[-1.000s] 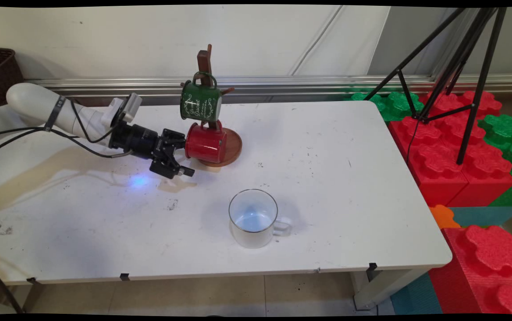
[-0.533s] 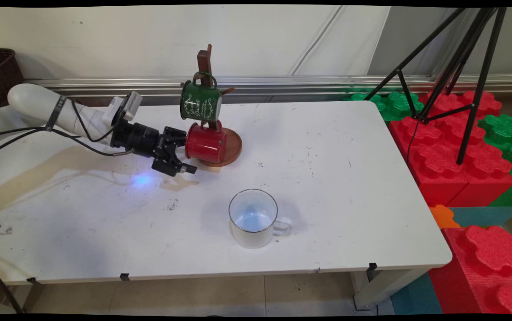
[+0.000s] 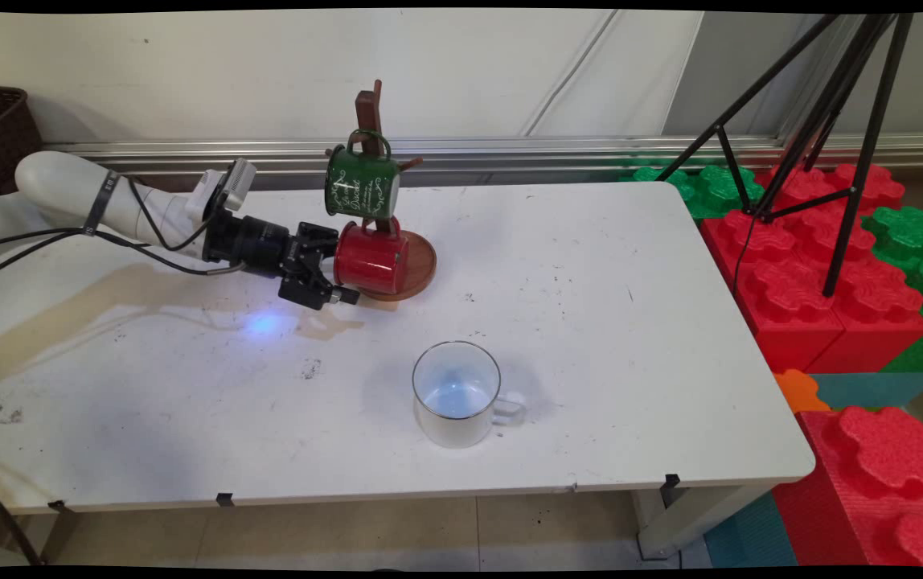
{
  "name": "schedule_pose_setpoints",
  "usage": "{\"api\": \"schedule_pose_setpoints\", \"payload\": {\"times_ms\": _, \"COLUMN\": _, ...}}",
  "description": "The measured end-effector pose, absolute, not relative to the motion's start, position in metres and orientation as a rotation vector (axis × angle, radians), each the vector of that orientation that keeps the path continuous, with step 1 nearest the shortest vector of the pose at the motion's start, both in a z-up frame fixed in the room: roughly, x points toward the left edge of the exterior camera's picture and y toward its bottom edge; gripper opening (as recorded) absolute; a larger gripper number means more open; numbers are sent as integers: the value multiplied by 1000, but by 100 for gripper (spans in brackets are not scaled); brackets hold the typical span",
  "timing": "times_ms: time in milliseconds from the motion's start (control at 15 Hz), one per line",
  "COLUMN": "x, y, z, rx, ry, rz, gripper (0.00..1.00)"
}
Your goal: Pick up the red mug from the rack
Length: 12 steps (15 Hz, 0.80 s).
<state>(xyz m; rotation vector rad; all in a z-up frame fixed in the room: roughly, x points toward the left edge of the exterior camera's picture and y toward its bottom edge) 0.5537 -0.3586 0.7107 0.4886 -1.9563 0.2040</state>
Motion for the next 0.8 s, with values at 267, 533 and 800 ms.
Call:
{"api": "schedule_pose_setpoints", "payload": {"times_ms": 267, "x": 553, "y": -360, "z": 711, "rx": 498, "ry": -1943, "rz": 204, "gripper": 100}}
{"api": "schedule_pose_setpoints", "payload": {"times_ms": 533, "x": 552, "y": -359, "z": 711, "rx": 502, "ry": -1932, "rz": 195, "gripper": 0}}
{"api": "schedule_pose_setpoints", "payload": {"times_ms": 800, "x": 550, "y": -356, "z": 713, "rx": 497, "ry": -1917, "rz": 172, "gripper": 0}}
